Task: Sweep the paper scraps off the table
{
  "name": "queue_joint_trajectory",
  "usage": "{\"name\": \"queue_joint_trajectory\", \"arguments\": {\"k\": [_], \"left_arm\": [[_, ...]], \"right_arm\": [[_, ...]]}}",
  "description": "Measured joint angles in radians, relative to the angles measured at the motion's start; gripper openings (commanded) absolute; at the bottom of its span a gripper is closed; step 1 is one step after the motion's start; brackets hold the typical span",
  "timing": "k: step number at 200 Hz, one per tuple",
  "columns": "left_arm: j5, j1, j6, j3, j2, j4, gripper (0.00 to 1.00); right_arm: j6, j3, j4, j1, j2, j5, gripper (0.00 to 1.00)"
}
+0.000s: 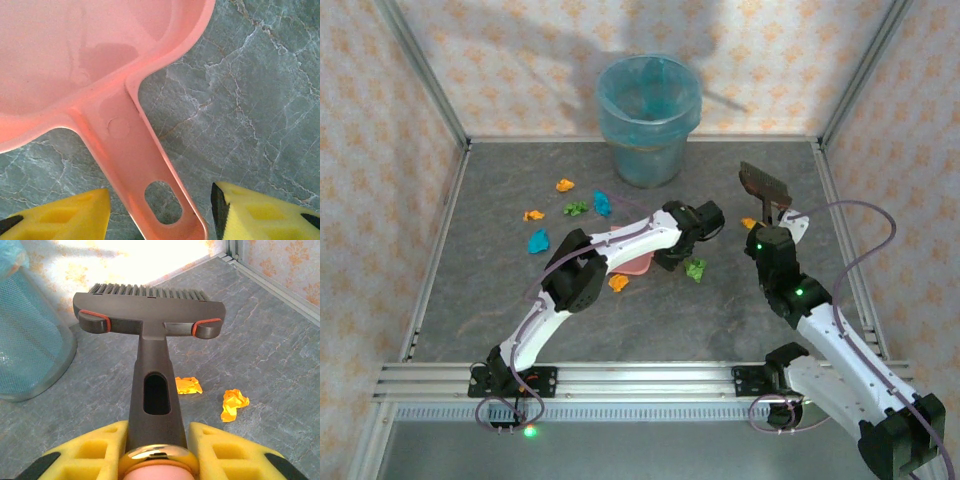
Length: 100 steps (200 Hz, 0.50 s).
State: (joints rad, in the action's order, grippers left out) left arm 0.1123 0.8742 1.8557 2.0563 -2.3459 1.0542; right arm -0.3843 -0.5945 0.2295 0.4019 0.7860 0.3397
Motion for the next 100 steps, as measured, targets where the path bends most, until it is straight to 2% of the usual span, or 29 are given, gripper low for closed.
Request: {"name": "queue_joint_trajectory", "arguments": {"k": [13, 54, 72, 100], "left_arm": [[-0.002, -0.004, -0.011, 0.002, 0.000, -0.001, 0.45], [-0.007, -0.005, -0.033, 0.005, 0.000, -0.003, 0.38], [-0.008, -0.005, -0.048, 0.005, 0.000, -0.003, 0.32], [-0.022, -0.006, -0.059, 0.006, 0.000, -0.003, 0.29]], "right_arm": [[0.000, 0.000, 0.000, 0.000, 0.000, 0.000, 0.00], [0.000, 0.000, 0.000, 0.000, 0.000, 0.000, 0.00], [0.000, 0.000, 0.000, 0.000, 0.000, 0.000, 0.00], [0.000, 0.000, 0.000, 0.000, -0.005, 0.000, 0.00]]}}
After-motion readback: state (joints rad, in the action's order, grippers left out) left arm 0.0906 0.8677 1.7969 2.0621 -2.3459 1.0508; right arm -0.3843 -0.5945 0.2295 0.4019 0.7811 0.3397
